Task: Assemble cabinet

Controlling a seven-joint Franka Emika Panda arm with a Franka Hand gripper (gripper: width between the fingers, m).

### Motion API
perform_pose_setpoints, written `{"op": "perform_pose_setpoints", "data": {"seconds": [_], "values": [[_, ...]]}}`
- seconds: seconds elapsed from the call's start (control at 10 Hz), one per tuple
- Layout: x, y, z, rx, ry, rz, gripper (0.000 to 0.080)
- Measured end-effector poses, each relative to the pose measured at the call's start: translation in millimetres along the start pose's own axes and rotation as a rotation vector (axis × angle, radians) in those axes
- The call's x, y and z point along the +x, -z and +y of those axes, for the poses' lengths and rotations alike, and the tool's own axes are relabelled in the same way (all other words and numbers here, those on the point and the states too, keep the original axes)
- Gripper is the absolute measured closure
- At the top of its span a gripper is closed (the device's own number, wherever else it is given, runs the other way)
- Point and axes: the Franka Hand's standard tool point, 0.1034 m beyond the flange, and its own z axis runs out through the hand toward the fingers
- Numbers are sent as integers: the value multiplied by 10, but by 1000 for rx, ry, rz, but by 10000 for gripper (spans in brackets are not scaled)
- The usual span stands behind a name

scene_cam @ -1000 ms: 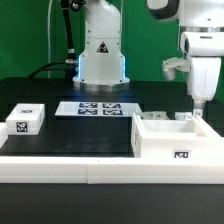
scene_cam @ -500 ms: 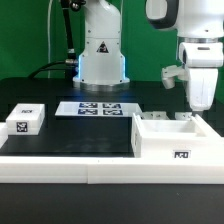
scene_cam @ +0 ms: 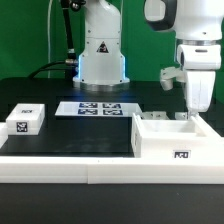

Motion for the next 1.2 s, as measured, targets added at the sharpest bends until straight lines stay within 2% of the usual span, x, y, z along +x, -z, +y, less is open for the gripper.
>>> {"op": "perform_pose_setpoints", "data": {"seconds": [0.1,0.2,0.3,0.7,0.8,0.9,1.1,1.2], "values": [[22,3,-10,-1,-3,0,697],[22,4,-7,-1,-4,0,697],[20,4,-5,-1,-5,0,732],[15,14,-3,-1,-5,-2,732],[-8,109,10,0,-4,-16,732],[-29,259,24,-12,-1,-26,732],[-170,475,64,-19,22,-50,732],[-270,579,139,-26,40,-57,731]]}}
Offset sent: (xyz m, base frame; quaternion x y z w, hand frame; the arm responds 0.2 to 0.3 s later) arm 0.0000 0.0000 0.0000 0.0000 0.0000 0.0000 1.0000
